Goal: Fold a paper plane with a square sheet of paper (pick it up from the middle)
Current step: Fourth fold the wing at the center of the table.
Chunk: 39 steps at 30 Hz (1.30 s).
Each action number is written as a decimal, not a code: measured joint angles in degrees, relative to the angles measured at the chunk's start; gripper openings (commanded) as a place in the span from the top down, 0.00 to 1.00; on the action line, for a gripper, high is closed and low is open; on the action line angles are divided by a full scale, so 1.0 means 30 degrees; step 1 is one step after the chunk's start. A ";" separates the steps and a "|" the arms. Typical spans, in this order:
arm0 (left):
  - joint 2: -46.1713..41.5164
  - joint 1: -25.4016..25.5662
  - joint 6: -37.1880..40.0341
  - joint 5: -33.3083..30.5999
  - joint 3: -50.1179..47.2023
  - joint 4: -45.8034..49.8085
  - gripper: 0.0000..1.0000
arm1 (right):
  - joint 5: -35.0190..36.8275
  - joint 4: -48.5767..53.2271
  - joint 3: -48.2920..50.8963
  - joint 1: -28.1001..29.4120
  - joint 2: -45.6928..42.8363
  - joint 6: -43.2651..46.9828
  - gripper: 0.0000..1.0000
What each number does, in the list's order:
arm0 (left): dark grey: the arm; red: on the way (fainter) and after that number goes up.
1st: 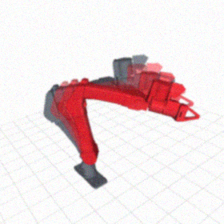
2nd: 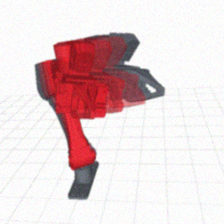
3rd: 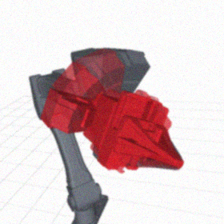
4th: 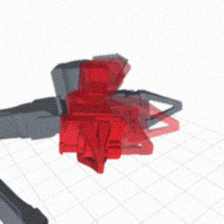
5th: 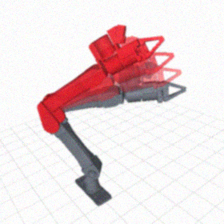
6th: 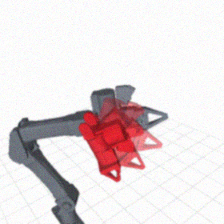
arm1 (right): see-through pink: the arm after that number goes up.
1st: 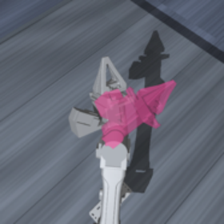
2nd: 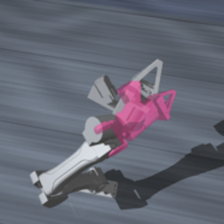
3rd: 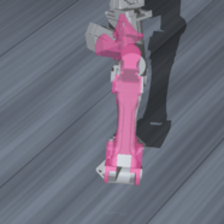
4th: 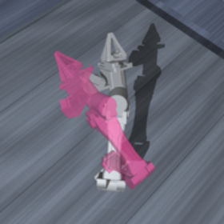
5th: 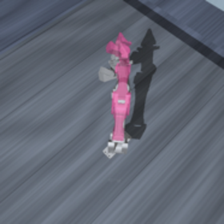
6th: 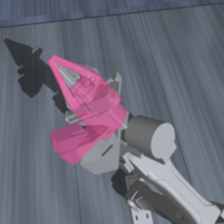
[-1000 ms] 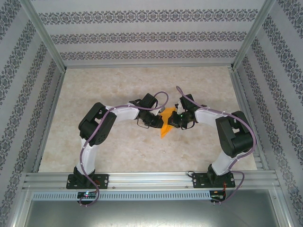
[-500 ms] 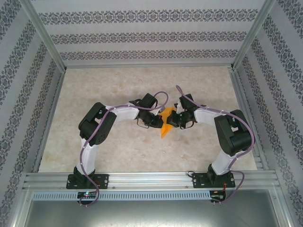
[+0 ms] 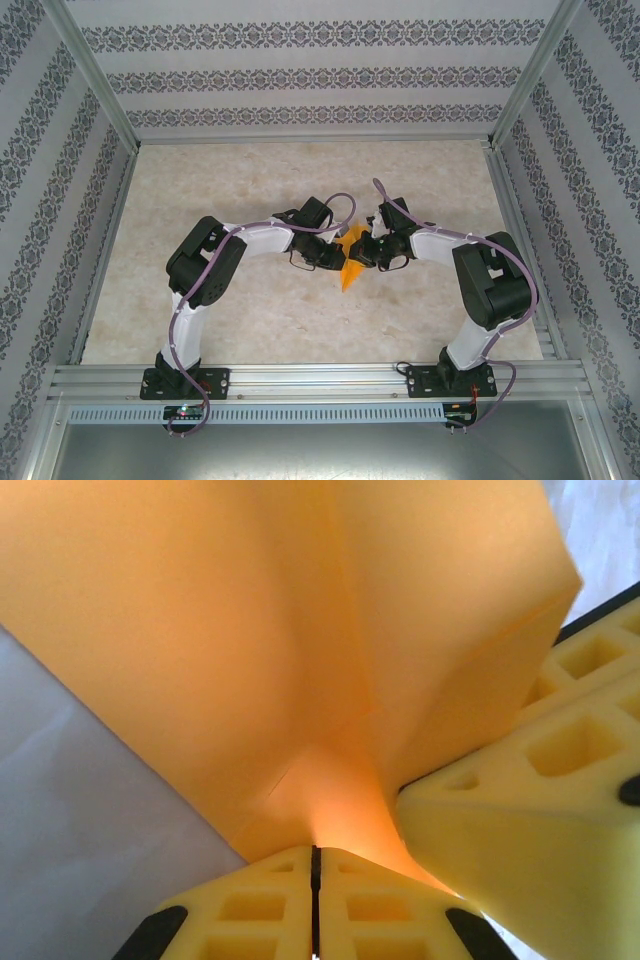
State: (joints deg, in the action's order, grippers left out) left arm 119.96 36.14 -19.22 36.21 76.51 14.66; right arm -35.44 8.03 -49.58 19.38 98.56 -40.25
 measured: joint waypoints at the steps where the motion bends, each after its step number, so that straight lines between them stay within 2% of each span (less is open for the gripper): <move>1: 0.0000 -0.0036 0.0000 0.0022 0.0000 -0.0022 0.90 | -0.0007 -0.0073 0.0000 0.0000 0.0058 -0.0029 0.95; 28: 0.0000 -0.0750 -0.0641 0.1909 -0.1217 -0.2200 0.94 | -0.0729 -0.2492 0.0452 0.0000 0.1464 -0.1180 0.94; 36: -0.0175 -0.0845 -0.1071 0.2004 -0.1545 -0.2572 0.91 | -0.0787 -0.2739 0.0466 0.0000 0.1676 -0.1173 0.94; 39: -0.0459 -0.0976 -0.1260 0.1829 -0.1800 -0.2608 0.85 | -0.0816 -0.2885 0.0590 0.0007 0.1829 -0.1166 0.94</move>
State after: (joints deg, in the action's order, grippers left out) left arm 118.58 33.21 -23.00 41.69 71.11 6.83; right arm -37.89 -0.62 -47.81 19.40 104.05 -43.75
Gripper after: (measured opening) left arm 0.130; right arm 0.061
